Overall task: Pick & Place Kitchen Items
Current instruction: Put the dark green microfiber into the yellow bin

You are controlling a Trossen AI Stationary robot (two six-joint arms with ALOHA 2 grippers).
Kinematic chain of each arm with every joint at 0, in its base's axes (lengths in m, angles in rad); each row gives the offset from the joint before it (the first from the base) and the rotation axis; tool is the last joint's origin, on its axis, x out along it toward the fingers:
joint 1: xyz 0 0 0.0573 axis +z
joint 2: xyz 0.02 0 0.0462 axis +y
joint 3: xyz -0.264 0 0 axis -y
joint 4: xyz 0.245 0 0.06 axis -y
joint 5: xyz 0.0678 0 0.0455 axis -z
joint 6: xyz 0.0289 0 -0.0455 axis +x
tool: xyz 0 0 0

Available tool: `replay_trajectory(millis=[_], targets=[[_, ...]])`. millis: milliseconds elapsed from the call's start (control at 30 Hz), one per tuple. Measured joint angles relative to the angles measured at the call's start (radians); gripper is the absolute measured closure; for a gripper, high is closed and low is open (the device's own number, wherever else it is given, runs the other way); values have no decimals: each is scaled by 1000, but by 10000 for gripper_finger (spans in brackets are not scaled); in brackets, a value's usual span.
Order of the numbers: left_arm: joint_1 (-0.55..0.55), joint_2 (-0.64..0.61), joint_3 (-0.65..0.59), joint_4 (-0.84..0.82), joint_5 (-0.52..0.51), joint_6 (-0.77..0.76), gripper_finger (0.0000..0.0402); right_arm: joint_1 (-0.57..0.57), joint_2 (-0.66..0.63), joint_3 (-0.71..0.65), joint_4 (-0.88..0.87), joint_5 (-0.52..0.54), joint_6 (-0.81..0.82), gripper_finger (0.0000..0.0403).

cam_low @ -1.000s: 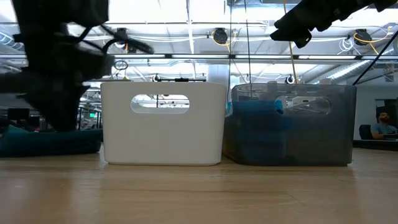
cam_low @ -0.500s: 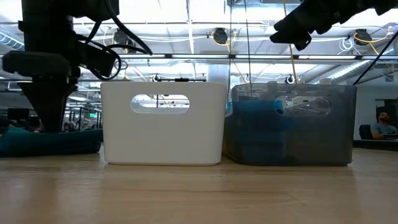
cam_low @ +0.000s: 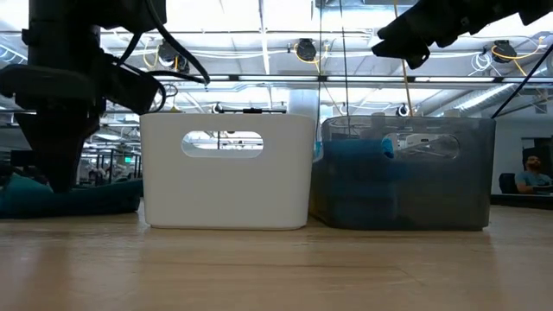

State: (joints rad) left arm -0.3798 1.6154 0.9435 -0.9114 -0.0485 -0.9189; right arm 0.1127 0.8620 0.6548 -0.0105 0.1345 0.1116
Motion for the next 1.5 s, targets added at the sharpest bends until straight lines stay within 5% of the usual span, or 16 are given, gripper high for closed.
replay_trajectory(millis=[700,933,1233,1500], targets=[[-52,0,-9,23,48,492,314,0,0,0,0,0,0,229],[-53,0,32,-41,-14,368,314,0,0,0,0,0,0,229],[-4,0,32,-81,-36,-25,314,0,0,0,0,-1,0,229],[50,0,-19,-69,3,-104,314,0,0,0,0,0,0,229]])
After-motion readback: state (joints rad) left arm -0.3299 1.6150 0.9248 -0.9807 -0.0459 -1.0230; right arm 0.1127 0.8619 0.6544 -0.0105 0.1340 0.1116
